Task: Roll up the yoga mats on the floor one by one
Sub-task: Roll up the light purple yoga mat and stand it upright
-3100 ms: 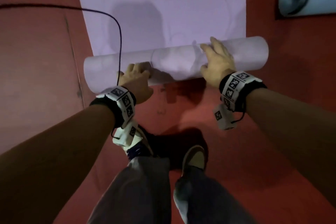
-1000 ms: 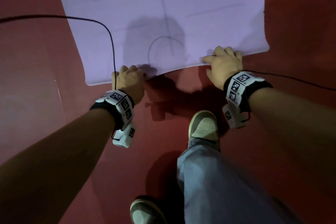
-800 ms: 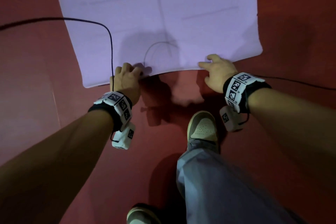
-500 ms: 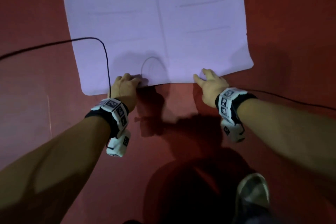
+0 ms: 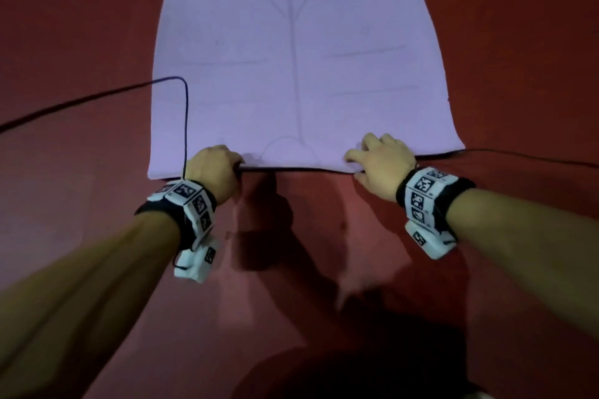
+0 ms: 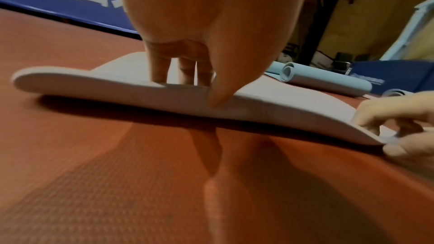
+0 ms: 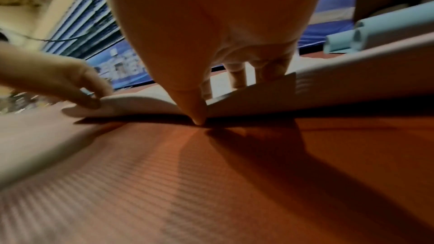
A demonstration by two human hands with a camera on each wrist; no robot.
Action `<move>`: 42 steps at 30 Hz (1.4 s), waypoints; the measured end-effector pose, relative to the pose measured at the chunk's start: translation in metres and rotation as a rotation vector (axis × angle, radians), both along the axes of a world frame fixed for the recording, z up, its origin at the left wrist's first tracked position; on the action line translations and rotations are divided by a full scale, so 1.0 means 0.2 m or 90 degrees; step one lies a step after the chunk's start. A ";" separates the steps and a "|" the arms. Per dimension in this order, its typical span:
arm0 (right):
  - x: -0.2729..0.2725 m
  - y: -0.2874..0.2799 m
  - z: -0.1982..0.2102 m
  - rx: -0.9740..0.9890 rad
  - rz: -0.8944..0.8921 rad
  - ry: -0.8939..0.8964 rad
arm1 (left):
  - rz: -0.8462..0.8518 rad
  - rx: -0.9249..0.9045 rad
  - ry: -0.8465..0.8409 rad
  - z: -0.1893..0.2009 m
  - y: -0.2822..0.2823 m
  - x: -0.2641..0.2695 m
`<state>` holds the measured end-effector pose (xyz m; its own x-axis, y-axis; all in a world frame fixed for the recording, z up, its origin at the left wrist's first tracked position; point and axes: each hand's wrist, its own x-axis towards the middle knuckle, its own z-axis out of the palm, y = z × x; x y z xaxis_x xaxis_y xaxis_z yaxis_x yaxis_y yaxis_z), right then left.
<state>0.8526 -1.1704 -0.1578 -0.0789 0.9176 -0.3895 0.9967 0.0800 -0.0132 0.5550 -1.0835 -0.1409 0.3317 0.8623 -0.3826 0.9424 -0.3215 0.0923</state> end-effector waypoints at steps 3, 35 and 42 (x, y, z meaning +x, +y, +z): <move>-0.04 -0.03 0.02 0.023 -0.030 -0.007 | 0.027 0.024 0.004 0.05 -0.09 0.03; 0.20 -0.47 -0.11 0.475 -0.069 0.136 | 0.104 0.236 -0.174 -0.11 -0.65 0.19; 0.27 -0.47 -0.15 0.362 -0.022 0.177 | 0.034 0.285 -0.065 -0.16 -0.71 0.28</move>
<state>0.9068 -1.2648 -0.1878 -0.0740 0.9788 0.1909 0.9642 0.1191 -0.2370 0.6110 -1.2247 -0.1727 0.2986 0.9523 0.0636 0.9521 -0.3018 0.0489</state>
